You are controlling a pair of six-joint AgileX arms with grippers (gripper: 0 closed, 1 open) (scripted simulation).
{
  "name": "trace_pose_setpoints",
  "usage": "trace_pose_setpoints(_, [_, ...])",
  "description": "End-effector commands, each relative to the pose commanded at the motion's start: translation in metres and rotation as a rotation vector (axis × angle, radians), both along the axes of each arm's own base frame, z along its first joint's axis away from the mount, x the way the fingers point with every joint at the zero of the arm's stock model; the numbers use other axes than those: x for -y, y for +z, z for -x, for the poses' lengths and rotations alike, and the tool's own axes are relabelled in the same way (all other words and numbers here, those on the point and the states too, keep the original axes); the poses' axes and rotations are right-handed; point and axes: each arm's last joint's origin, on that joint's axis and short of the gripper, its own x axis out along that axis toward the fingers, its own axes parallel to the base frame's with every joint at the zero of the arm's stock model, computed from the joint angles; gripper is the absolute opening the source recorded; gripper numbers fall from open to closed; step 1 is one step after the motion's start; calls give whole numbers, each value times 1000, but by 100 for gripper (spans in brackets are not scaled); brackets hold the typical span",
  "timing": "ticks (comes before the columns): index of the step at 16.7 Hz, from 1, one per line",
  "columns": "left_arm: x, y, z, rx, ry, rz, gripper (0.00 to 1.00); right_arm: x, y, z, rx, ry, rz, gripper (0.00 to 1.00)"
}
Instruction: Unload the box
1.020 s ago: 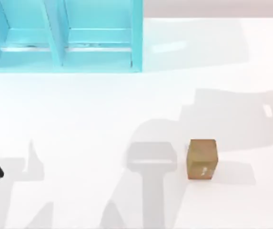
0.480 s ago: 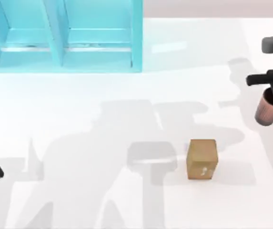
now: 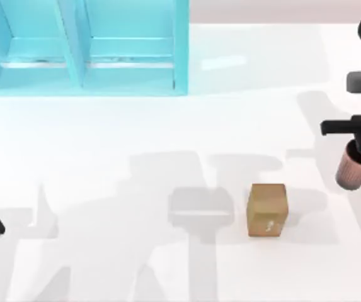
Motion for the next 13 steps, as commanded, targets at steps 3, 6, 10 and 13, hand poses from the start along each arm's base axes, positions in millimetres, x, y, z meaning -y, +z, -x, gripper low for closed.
trace_pose_setpoints(3, [0, 0, 0, 0, 0, 0, 100, 1, -2, -1, -8, -6, 0, 0])
trace_pose_setpoints(6, [0, 0, 0, 0, 0, 0, 100, -10, -10, 2, -21, -11, 17, 0])
trace_pose_setpoints(10, [0, 0, 0, 0, 0, 0, 100, -33, -30, 9, -40, 24, 15, 0])
trace_pose_setpoints(13, [0, 0, 0, 0, 0, 0, 100, -26, -43, 8, -45, 18, 16, 0])
